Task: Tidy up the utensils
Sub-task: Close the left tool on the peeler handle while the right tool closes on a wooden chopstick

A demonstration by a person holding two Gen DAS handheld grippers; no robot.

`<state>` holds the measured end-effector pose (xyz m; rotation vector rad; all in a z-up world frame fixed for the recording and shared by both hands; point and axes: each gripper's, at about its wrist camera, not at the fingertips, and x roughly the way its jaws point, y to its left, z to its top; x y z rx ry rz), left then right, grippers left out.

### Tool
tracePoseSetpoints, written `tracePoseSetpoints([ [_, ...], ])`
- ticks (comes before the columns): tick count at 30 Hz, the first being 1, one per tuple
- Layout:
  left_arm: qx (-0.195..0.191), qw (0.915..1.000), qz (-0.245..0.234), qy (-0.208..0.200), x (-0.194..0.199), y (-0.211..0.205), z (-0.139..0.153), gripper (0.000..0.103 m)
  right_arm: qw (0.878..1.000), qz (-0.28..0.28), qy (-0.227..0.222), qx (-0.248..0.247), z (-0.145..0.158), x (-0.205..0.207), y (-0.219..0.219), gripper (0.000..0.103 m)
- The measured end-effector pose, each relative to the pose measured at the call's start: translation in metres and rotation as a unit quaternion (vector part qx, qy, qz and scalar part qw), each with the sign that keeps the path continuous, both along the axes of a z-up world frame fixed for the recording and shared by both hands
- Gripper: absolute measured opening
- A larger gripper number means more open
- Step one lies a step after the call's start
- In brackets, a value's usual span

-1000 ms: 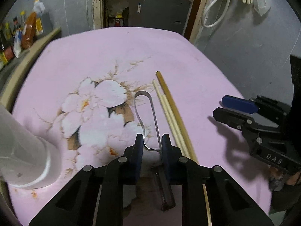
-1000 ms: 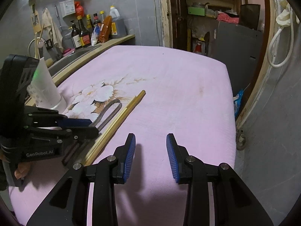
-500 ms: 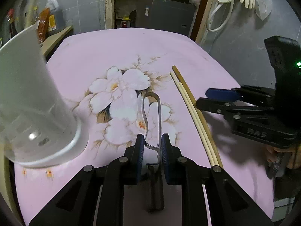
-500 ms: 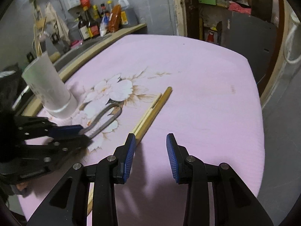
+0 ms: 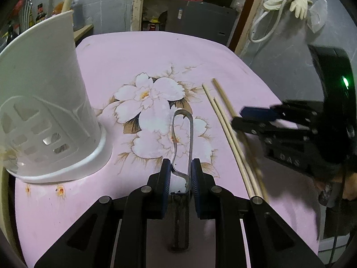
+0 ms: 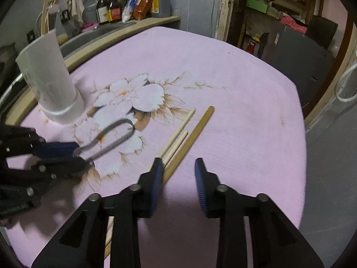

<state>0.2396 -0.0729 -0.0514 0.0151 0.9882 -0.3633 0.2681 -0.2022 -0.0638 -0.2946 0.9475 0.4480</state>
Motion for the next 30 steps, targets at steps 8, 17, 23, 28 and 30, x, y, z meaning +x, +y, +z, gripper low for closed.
tracePoseSetpoints([
  [8, 0.020, 0.9995, -0.009, 0.023, 0.014, -0.002, 0.005, 0.017, 0.999, 0.005, 0.017, -0.031, 0.004, -0.010, -0.011, 0.017],
  [17, 0.059, 0.9973, -0.034, 0.030, 0.030, -0.020, 0.002, 0.024, 0.999, -0.022, 0.039, -0.008, 0.003, 0.013, -0.018, 0.018],
  [23, 0.052, 0.9978, -0.028, 0.028, 0.035, -0.023, -0.004, 0.031, 0.997, -0.034, 0.061, 0.019, 0.002, 0.032, -0.020, 0.020],
  [28, 0.043, 0.9978, -0.005, 0.049, 0.045, -0.020, -0.003, 0.017, 0.994, -0.049, 0.089, 0.031, 0.002, 0.040, -0.020, 0.022],
  [30, 0.032, 0.9980, 0.005, 0.055, 0.046, -0.016, -0.002, 0.016, 0.996, -0.046, 0.078, 0.012, 0.002, 0.036, -0.013, 0.022],
])
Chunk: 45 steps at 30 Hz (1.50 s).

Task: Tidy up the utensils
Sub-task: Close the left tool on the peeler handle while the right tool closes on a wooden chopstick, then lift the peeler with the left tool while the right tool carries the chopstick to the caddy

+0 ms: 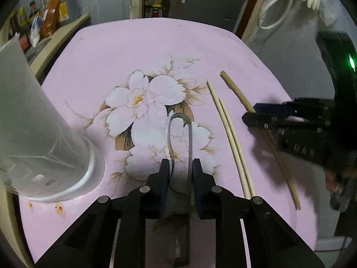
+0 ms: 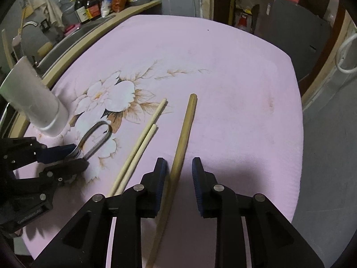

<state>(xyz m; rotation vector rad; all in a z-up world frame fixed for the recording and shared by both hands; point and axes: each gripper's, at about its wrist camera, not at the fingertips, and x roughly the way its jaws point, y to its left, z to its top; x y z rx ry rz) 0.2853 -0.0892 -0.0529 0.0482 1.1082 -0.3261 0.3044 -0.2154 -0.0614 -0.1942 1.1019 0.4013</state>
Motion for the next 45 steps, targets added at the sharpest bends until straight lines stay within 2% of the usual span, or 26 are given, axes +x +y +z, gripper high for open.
tracePoseSetpoints([
  [1, -0.010, 0.9999, 0.007, 0.000, 0.000, 0.003, 0.000, 0.015, 1.000, 0.006, -0.010, -0.012, 0.000, -0.004, 0.004, 0.022],
  [3, -0.032, 0.9993, 0.018, -0.007, -0.001, 0.009, 0.002, 0.015, 1.000, 0.008, -0.020, -0.013, 0.002, -0.009, 0.007, 0.010],
  [7, -0.071, 0.9965, 0.023, -0.037, -0.015, 0.024, 0.008, 0.015, 0.999, -0.012, -0.028, 0.040, 0.007, -0.021, -0.007, 0.005],
  [9, -0.080, 0.9943, 0.020, -0.066, -0.027, 0.027, 0.014, 0.015, 0.997, -0.016, -0.044, 0.067, 0.012, -0.029, -0.011, 0.005],
  [14, -0.078, 0.9823, 0.019, -0.169, -0.067, 0.028, 0.036, 0.015, 0.980, -0.023, -0.140, 0.139, 0.040, -0.070, -0.021, 0.005],
  [19, -0.094, 0.9613, 0.045, -0.255, -0.095, 0.038, 0.056, 0.015, 0.945, -0.020, -0.276, 0.175, 0.067, -0.125, -0.012, 0.005],
  [22, -0.108, 0.9466, 0.063, -0.298, -0.104, 0.046, 0.071, 0.015, 0.914, -0.032, -0.351, 0.200, 0.081, -0.150, -0.007, 0.005],
  [29, -0.117, 0.9160, 0.089, -0.373, -0.125, 0.070, 0.107, 0.015, 0.859, -0.048, -0.453, 0.234, 0.108, -0.157, 0.018, 0.005],
  [35, -0.114, 0.8950, 0.115, -0.416, -0.118, 0.113, 0.141, 0.015, 0.816, -0.054, -0.505, 0.277, 0.130, -0.155, 0.049, 0.005],
  [40, -0.119, 0.8799, 0.140, -0.438, -0.104, 0.157, 0.163, 0.015, 0.793, -0.063, -0.521, 0.308, 0.144, -0.138, 0.074, 0.005],
  [45, -0.118, 0.8679, 0.175, -0.450, -0.086, 0.203, 0.168, 0.015, 0.781, -0.073, -0.521, 0.337, 0.150, -0.116, 0.100, 0.005],
])
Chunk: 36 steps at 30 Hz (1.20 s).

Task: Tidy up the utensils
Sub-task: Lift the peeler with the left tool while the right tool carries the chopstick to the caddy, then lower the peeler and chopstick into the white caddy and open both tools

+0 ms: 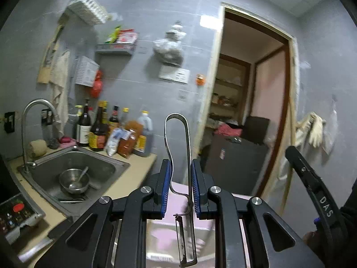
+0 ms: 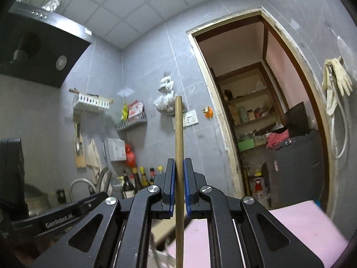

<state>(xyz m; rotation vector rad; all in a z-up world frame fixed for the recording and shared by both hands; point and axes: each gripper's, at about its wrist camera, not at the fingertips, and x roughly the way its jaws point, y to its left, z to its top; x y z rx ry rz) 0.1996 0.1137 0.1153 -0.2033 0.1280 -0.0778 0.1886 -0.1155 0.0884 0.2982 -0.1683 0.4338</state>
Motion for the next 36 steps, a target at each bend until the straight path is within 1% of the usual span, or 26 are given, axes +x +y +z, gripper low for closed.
tracePoseSetpoints([
  [4, -0.026, 0.9994, 0.010, -0.022, 0.012, 0.036, -0.007, 0.015, 1.000, 0.013, 0.004, 0.012, -0.001, 0.016, 0.018, 0.005],
  [6, -0.035, 0.9991, 0.009, -0.020, 0.018, 0.047, -0.010, 0.015, 1.000, 0.020, 0.005, 0.012, -0.003, 0.023, 0.025, 0.005],
  [10, -0.049, 0.9983, 0.017, -0.025, 0.026, 0.059, -0.020, 0.015, 1.000, 0.021, 0.000, 0.006, -0.009, 0.033, 0.034, 0.005],
  [13, -0.058, 0.9980, 0.015, -0.016, 0.033, 0.062, -0.031, 0.015, 1.000, 0.015, 0.000, -0.006, -0.014, 0.037, 0.041, 0.005],
  [17, -0.057, 0.9980, 0.023, -0.015, 0.035, 0.059, -0.044, 0.015, 1.000, 0.010, 0.004, -0.019, -0.023, 0.043, 0.048, 0.005],
  [21, -0.047, 0.9983, 0.033, -0.012, 0.034, 0.052, -0.055, 0.015, 0.999, 0.013, 0.004, -0.029, -0.032, 0.045, 0.053, 0.006],
  [25, -0.023, 0.9986, 0.047, -0.010, 0.031, 0.041, -0.064, 0.015, 0.999, 0.013, 0.008, -0.036, -0.039, 0.044, 0.055, 0.006],
  [28, -0.013, 0.9985, 0.052, -0.009, 0.025, 0.033, -0.070, 0.015, 0.999, 0.013, 0.015, -0.044, -0.044, 0.044, 0.057, 0.006],
  [33, 0.007, 0.9983, 0.057, 0.008, 0.019, 0.025, -0.075, 0.015, 0.997, 0.020, 0.033, -0.067, -0.048, 0.039, 0.060, 0.006],
  [36, 0.010, 0.9981, 0.057, 0.023, 0.018, 0.024, -0.079, 0.015, 0.995, 0.031, 0.048, -0.086, -0.052, 0.036, 0.062, 0.006],
])
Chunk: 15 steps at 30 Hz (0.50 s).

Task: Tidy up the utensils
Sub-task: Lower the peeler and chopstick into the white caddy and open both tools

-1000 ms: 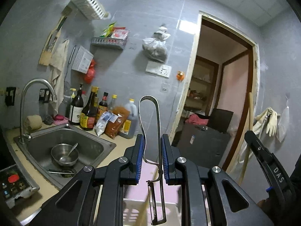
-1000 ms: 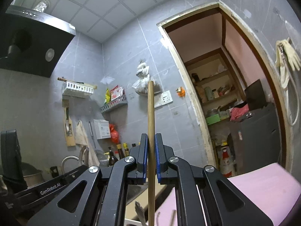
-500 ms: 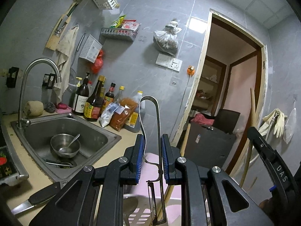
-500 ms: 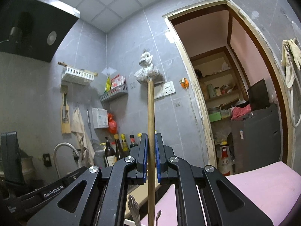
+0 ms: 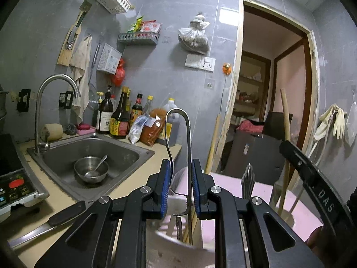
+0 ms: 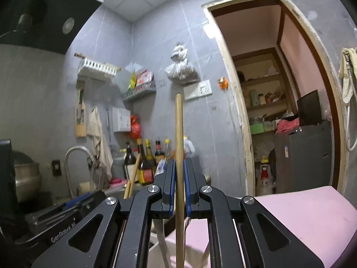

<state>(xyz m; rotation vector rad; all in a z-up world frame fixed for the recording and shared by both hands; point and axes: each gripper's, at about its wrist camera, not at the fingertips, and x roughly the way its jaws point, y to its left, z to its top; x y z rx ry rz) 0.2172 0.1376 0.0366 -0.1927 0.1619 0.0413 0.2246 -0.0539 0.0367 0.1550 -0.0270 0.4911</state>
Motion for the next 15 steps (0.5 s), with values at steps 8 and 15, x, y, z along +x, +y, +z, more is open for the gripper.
tracePoseSetpoints([
  [8, 0.011, 0.9995, -0.006, 0.030, -0.0018, -0.0016, 0.0004, 0.015, 0.999, 0.018, 0.039, -0.029, -0.0046, -0.0046, 0.0038, 0.006],
  [15, 0.023, 0.9990, 0.000, 0.038, 0.0031, -0.0026, -0.0023, 0.016, 0.997, 0.025, 0.055, -0.037, -0.0072, -0.0075, 0.0052, 0.006],
])
